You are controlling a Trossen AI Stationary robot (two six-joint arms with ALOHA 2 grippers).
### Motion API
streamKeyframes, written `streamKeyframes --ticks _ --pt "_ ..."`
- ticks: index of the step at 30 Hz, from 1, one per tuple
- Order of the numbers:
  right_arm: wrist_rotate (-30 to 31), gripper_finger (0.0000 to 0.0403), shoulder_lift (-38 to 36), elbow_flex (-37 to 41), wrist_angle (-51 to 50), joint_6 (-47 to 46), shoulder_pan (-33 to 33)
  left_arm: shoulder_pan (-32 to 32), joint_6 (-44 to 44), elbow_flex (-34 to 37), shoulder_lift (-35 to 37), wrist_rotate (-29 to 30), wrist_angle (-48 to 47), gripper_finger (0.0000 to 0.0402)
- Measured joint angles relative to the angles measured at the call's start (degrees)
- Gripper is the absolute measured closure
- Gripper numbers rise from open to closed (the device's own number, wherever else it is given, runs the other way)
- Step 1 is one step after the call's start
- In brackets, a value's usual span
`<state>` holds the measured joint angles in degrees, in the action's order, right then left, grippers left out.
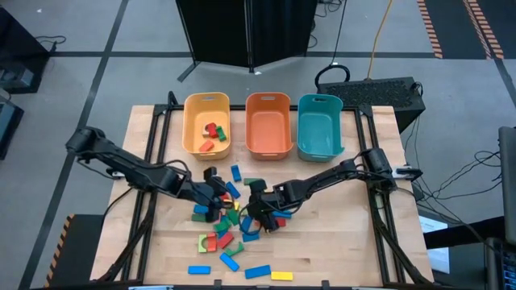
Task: Sort blocks by size
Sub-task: Put the top light green arch block into the yellow bin
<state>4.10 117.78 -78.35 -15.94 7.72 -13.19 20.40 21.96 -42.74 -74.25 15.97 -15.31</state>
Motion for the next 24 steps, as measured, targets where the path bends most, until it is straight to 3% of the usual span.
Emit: streamKeyframes --ticks 4,12,24 --pt "0.0 0.0097 0.9 0.0 1.0 -1.2 0.2 0.0 0.7 0.0 -1.4 0.0 -0.1 0.0194" --pt "-0.6 0.0150 3.8 -0.1 2.3 -3.3 1.5 0.0 3.2 0.0 -2.8 -0.3 -0.2 0.0194" --pt "0.3 0.0288 3.6 0.0 3.5 -4.1 1.5 0.0 5.0 0.0 -2.8 -1.4 -0.6 0.0194"
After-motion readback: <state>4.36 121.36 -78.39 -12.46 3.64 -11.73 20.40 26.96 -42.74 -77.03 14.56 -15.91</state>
